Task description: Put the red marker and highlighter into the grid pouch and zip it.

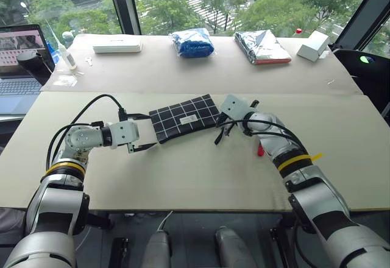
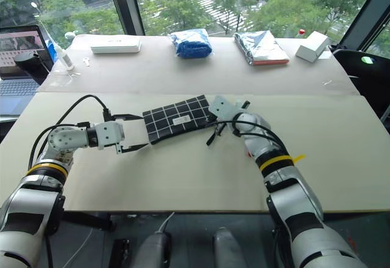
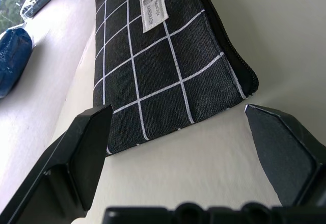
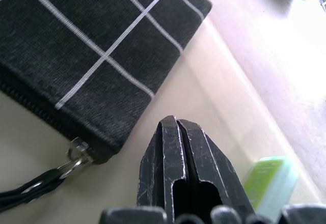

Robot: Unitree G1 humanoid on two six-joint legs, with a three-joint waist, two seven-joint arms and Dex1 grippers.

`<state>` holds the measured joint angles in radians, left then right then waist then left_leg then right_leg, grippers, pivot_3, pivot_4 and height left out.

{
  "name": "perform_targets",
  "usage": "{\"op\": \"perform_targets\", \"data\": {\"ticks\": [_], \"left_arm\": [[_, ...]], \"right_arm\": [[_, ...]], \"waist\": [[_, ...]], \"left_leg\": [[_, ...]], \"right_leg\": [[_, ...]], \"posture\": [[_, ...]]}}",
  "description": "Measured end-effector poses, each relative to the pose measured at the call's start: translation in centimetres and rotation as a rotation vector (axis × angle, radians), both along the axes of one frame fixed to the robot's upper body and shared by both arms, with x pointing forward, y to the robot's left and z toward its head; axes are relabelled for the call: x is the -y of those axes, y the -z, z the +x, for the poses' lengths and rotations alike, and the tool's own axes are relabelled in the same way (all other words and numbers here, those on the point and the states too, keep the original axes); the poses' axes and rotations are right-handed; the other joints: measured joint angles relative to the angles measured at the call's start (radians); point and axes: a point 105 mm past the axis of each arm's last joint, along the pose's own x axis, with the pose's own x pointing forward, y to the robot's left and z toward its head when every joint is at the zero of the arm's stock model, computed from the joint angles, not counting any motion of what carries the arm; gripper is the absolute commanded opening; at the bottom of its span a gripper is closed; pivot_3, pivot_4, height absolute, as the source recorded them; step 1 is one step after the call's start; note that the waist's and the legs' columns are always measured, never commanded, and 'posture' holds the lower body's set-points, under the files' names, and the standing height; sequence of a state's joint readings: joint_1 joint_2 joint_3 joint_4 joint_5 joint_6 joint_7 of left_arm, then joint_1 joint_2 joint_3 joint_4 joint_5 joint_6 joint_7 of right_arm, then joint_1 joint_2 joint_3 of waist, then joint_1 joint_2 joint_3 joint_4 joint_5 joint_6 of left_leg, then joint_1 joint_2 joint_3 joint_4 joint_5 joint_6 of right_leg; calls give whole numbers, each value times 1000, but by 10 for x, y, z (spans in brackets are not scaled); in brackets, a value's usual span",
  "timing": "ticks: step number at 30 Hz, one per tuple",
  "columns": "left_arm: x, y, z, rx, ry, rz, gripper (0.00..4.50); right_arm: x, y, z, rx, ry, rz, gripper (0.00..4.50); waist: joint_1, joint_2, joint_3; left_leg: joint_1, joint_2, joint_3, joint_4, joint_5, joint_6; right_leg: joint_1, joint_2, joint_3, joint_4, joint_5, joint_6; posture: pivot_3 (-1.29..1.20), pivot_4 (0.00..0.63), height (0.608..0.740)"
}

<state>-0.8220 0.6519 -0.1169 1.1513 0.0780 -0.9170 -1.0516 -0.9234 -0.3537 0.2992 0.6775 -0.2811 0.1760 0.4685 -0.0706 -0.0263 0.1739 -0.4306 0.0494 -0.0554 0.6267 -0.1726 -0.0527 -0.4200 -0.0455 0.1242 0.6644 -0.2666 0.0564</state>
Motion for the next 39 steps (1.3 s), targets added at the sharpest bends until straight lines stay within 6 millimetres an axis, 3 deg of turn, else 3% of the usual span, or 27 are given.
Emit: {"op": "perform_targets", "data": {"ticks": [9, 11, 15, 22, 39], "left_arm": [[-1, -1, 0, 3, -3, 0, 4500], [-1, -2, 0, 5, -2, 0, 4500], [-1, -2, 0, 9, -1, -1, 4500], [2, -5, 1, 19, 8, -6, 4500], [17, 3, 5, 36, 27, 27, 4500]], "right_arm": [[-21, -18, -6, 14, -93, 104, 26], [-24, -14, -11, -4, -118, 100, 26], [-24, 18, -20, -83, -127, 55, 26], [-26, 21, -20, -33, -137, -80, 26], [-25, 21, -21, -31, -137, -82, 26]], "waist": [[0, 0, 0], [2, 0, 0], [1, 0, 0], [3, -1, -1], [7, -1, -1]], "left_leg": [[0, 0, 0, 0, 0, 0], [0, 0, 0, 0, 0, 0], [0, 0, 0, 0, 0, 0], [1, 0, -1, 1, 0, 0], [1, 0, -1, 1, 0, 0]], "right_leg": [[0, 0, 0, 0, 0, 0], [0, 0, 0, 0, 0, 0], [0, 0, 0, 0, 0, 0], [2, 0, -1, 0, 0, 0], [2, 0, -1, 0, 0, 0]], "posture": [[0, 150, 740], [0, 150, 740], [0, 150, 740], [0, 150, 740], [0, 150, 740]]}}
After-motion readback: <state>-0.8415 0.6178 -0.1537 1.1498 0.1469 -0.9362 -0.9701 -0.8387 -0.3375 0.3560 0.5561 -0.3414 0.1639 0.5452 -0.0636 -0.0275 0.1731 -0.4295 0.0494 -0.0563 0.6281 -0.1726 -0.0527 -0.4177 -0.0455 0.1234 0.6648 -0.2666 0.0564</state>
